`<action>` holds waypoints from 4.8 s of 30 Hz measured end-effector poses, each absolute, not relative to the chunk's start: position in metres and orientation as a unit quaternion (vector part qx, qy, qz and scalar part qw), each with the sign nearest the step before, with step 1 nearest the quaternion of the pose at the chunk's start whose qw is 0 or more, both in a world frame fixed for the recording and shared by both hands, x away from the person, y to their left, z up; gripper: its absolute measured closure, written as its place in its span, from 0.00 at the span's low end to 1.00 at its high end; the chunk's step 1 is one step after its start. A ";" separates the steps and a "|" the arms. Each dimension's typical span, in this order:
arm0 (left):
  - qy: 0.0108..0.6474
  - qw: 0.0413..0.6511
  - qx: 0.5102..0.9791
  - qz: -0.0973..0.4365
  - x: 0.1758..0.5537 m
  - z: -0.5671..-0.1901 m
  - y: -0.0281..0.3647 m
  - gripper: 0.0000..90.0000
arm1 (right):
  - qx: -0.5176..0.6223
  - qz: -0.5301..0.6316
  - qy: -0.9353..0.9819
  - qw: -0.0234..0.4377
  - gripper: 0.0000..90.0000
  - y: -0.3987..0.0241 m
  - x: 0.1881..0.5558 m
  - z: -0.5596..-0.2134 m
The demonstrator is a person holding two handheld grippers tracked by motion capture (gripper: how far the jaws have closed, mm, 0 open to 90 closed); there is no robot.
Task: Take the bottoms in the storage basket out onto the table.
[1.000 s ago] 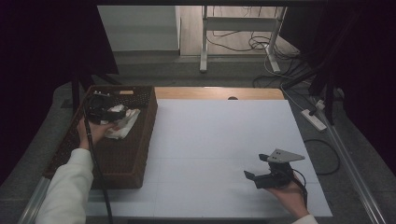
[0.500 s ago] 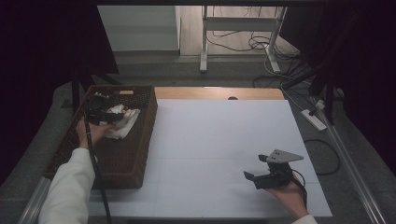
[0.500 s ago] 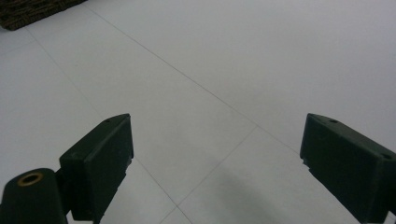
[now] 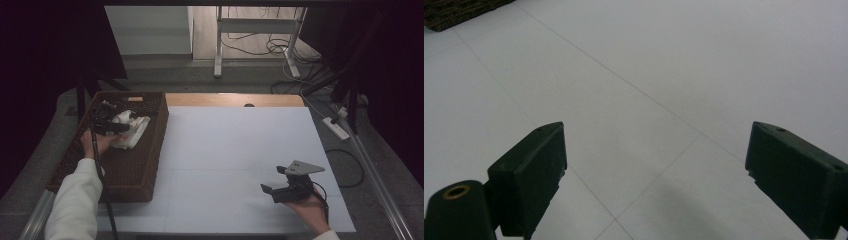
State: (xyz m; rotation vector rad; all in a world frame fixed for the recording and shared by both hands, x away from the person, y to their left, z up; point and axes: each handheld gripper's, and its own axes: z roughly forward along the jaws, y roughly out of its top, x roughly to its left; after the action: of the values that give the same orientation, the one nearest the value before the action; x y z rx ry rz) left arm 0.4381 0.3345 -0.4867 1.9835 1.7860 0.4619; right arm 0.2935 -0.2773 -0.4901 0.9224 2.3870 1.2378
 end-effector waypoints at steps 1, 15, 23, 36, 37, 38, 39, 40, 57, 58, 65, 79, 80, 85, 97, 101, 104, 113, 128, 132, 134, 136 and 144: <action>0.644 0.213 0.716 0.165 0.438 -0.487 0.335 0.37 | 0.321 0.430 0.830 0.149 0.11 -0.277 0.294 -0.490; 0.644 0.198 0.723 0.155 0.440 -0.490 0.335 0.87 | 0.320 0.425 0.833 0.150 0.11 -0.276 0.293 -0.491; 0.644 0.205 0.720 0.159 0.439 -0.488 0.336 0.89 | 0.319 0.424 0.834 0.151 0.11 -0.276 0.293 -0.491; 0.638 0.239 0.707 0.190 0.432 -0.474 0.335 0.90 | 0.318 0.422 0.835 0.153 0.11 -0.276 0.293 -0.491; 0.638 0.239 0.707 0.190 0.432 -0.474 0.335 0.90 | 0.318 0.422 0.835 0.153 0.11 -0.276 0.293 -0.491; 0.635 0.246 0.706 0.196 0.430 -0.470 0.334 0.90 | 0.318 0.422 0.835 0.153 0.11 -0.276 0.293 -0.491; 0.634 0.248 0.706 0.197 0.429 -0.469 0.333 0.90 | 0.318 0.423 0.834 0.153 0.11 -0.276 0.293 -0.491; 0.632 0.249 0.707 0.198 0.428 -0.468 0.333 0.90 | 0.318 0.423 0.834 0.153 0.11 -0.276 0.293 -0.491; 0.605 0.323 0.698 0.207 0.399 -0.436 0.331 0.90 | 0.320 0.427 0.832 0.154 0.11 -0.276 0.293 -0.490; 0.605 0.329 0.695 0.206 0.396 -0.435 0.331 0.90 | 0.319 0.427 0.832 0.154 0.11 -0.276 0.293 -0.489; 0.599 0.350 0.688 0.211 0.381 -0.429 0.329 0.90 | 0.319 0.427 0.832 0.155 0.11 -0.276 0.293 -0.490; 0.586 0.387 0.675 0.225 0.357 -0.423 0.323 0.90 | 0.318 0.426 0.833 0.154 0.11 -0.275 0.293 -0.490; 0.586 0.389 0.673 0.227 0.355 -0.422 0.323 0.90 | 0.319 0.427 0.832 0.154 0.11 -0.276 0.293 -0.489; 0.585 0.392 0.673 0.225 0.352 -0.424 0.323 0.90 | 0.320 0.426 0.832 0.155 0.11 -0.275 0.294 -0.490; 0.575 0.444 0.657 0.200 0.347 -0.420 0.327 0.90 | 0.322 0.423 0.832 0.158 0.11 -0.274 0.294 -0.491; 0.570 0.447 0.658 0.207 0.344 -0.417 0.324 0.90 | 0.320 0.419 0.835 0.159 0.11 -0.274 0.293 -0.490; 0.563 0.447 0.661 0.215 0.342 -0.414 0.321 0.90 | 0.320 0.421 0.834 0.158 0.11 -0.274 0.293 -0.491; 0.559 0.456 0.659 0.212 0.340 -0.411 0.321 0.90 | 0.321 0.420 0.834 0.156 0.11 -0.274 0.294 -0.492; 0.551 0.473 0.657 0.204 0.336 -0.407 0.319 0.90 | 0.321 0.417 0.835 0.158 0.11 -0.275 0.294 -0.492; 0.548 0.477 0.657 0.201 0.335 -0.406 0.318 0.90 | 0.321 0.417 0.835 0.158 0.11 -0.274 0.294 -0.492; 0.546 0.480 0.657 0.200 0.334 -0.405 0.317 0.90 | 0.321 0.418 0.835 0.158 0.11 -0.274 0.294 -0.492; 0.543 0.480 0.659 0.200 0.333 -0.404 0.316 0.90 | 0.321 0.418 0.835 0.157 0.11 -0.274 0.295 -0.492; 0.527 0.493 0.664 0.194 0.330 -0.398 0.306 0.90 | 0.321 0.414 0.837 0.157 0.11 -0.274 0.295 -0.493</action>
State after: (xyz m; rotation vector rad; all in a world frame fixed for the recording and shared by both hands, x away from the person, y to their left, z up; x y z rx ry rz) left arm 0.3303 0.3062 -0.3979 1.6106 1.2794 0.4716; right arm 0.2947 -0.2735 -0.4927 0.9174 2.3958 1.1851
